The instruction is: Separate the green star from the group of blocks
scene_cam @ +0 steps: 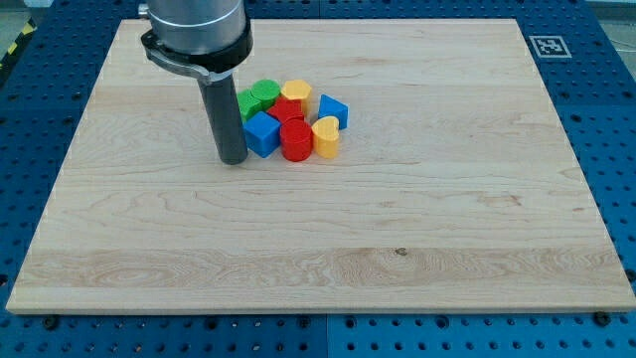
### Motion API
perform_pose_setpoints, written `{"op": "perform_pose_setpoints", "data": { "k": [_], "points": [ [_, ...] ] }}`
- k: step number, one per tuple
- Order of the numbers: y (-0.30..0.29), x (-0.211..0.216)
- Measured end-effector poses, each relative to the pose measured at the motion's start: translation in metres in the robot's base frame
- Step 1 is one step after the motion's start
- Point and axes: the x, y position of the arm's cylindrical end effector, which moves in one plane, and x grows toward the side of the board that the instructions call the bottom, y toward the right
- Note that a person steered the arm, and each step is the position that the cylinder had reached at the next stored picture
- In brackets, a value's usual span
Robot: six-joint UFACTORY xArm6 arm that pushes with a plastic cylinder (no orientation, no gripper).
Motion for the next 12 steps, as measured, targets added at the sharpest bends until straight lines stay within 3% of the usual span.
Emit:
{"op": "perform_pose_setpoints", "data": {
  "k": [3,5,12],
  "points": [
    [-0.027,-0.005],
    [-0.036,-0.031],
    [0.033,-0.031]
  ]
}}
